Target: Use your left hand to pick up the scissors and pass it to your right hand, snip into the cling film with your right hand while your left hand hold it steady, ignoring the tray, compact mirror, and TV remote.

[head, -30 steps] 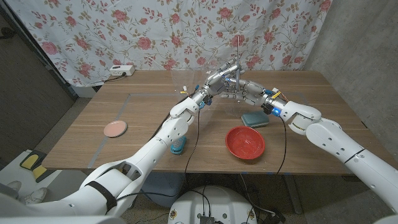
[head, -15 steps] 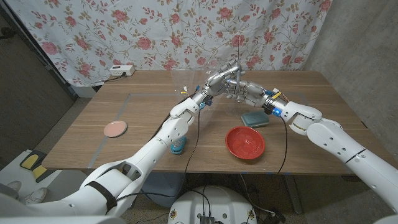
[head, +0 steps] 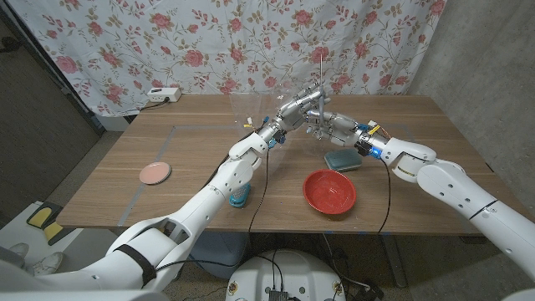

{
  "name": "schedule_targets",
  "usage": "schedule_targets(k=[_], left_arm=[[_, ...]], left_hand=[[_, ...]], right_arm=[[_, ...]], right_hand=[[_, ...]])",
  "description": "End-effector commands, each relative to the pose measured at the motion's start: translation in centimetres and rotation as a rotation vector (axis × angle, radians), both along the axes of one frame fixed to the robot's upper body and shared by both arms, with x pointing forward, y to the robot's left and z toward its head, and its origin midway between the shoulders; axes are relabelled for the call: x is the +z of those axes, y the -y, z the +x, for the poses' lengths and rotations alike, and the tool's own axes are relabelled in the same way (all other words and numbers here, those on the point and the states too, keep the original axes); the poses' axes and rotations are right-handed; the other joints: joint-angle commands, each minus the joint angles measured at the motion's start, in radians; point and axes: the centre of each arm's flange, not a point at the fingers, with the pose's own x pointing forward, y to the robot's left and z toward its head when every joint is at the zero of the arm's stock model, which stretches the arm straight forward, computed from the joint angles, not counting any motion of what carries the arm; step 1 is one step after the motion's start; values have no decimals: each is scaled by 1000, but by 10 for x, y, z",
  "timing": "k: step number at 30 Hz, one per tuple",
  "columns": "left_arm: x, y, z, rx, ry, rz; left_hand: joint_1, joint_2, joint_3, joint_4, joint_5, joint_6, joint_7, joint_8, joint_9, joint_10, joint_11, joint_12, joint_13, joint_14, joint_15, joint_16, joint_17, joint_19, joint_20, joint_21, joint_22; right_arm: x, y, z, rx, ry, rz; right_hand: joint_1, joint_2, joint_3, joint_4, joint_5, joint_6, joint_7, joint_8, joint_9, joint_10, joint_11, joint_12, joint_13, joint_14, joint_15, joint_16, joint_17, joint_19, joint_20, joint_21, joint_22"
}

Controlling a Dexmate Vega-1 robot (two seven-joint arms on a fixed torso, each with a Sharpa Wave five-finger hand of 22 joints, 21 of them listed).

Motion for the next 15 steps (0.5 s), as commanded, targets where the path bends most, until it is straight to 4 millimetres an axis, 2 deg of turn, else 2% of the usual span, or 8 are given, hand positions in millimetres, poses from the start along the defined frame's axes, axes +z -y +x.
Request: schedule_targets(k=[1,15], left_arm=[[-2,-4,3,11,-12,-13],[-4,-4,3,9,0,-2]], left_hand=[[6,12,5,4,7,-7,-8,-2,3,102,-103,-3,0,-31,-30,4,5,-2,4,5,0],[-3,-4,5,0,5,-30,-28,-9,2,106,-107,-9,-4,-51,-19,-23,-15,-5,2,6,0]], right_arm=[[7,-3,-15,23,-10,-17],[8,-4,-12,60,-20,-11]], right_hand=[[-8,15,10,3,-8,-8,13,7,102,782,-410,1006,1199,40,-115,140,107,44,-75,58,19],[6,29,30,-6,-16,-7,21,-2,80,765,-407,1050,1199,68,-114,182,110,44,-77,102,43]])
